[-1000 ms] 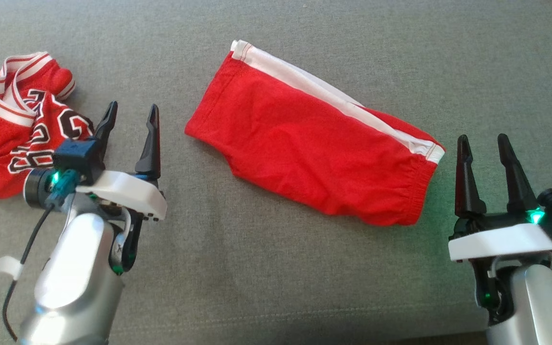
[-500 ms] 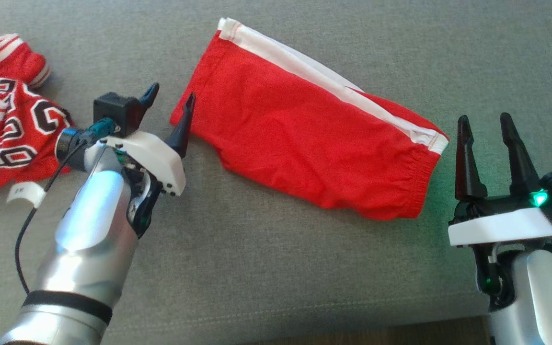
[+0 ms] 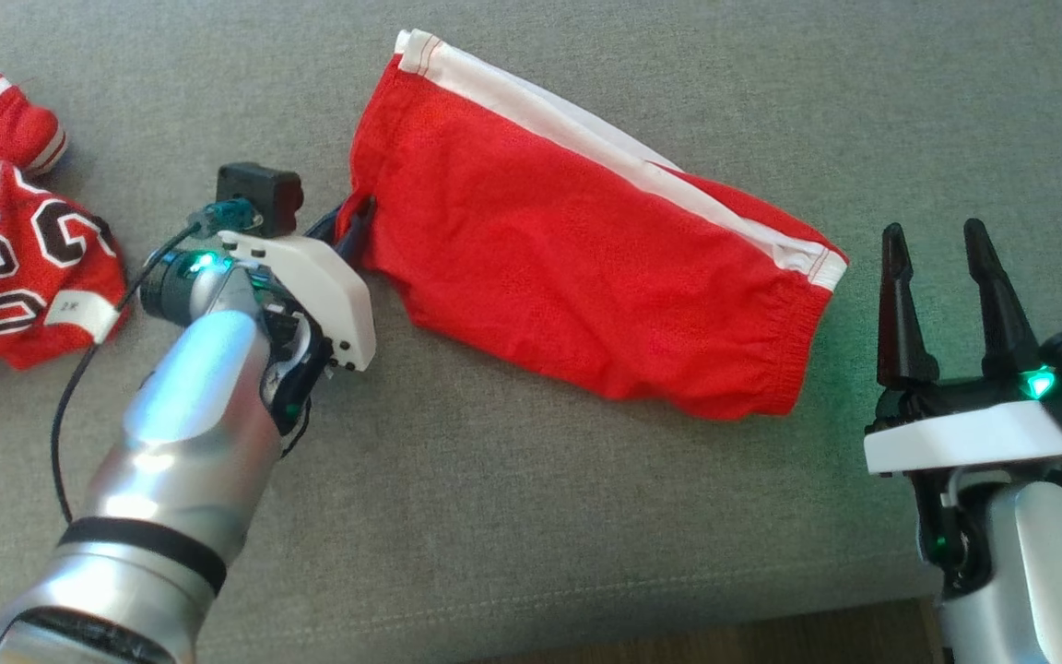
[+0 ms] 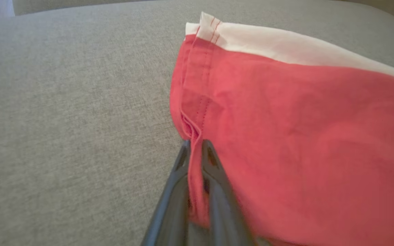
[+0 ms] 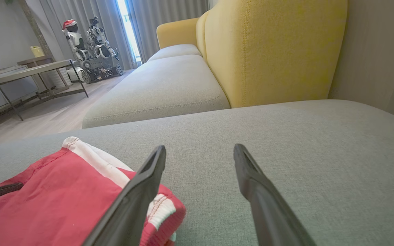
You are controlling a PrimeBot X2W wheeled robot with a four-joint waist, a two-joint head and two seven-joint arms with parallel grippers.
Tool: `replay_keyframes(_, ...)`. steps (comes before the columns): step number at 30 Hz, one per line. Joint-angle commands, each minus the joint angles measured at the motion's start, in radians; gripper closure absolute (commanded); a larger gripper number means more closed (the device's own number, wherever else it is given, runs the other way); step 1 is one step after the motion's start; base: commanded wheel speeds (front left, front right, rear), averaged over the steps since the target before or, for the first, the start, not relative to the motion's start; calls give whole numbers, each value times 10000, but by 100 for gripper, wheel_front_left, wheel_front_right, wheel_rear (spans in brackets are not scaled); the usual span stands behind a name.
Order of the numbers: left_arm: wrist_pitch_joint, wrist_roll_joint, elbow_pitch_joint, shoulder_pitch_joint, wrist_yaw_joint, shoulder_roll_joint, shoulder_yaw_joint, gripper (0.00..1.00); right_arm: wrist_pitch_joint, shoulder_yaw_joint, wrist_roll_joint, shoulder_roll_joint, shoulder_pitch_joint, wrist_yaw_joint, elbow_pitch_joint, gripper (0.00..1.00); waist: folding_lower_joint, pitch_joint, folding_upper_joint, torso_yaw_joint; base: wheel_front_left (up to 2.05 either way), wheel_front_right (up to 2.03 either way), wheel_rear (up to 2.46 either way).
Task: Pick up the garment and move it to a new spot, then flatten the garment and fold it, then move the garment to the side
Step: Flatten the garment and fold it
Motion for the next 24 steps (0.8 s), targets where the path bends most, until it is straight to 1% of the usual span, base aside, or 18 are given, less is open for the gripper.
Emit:
replay_keyframes(1,106,-77,-97,-92,3,287,55,100,-61,207,33,-39,-161,40,-310,0,0,-14,0,-11,0,0,0)
replay_keyframes(3,-31,-289,-126,-72,3,422,-84,100,-71,214,25,-39,-162,40,-308,0,0,-34,0,-23,0,0,0)
replay_keyframes(6,-496,-528,-60,63,4,549,96,100,-69,214,22,-39,-118,40,-302,0,0,-99,0,-4,0,0,0)
replay_keyframes(12,-1322,-943,-434,1105,265,619,522,100,63,154,21,-39,115,40,-251,0,0,-473,0,242,0,0,0)
replay_keyframes(17,-1603,-1021,-1740,2539,665,784,713,100,225,62,10,-39,330,40,-233,0,0,-888,0,610,0,0,0)
replay_keyframes(24,-1649,-1233,-4167,4718,1574,913,960,100,575,-9,-183,-39,600,40,-282,0,0,-1370,0,966,0,0,0)
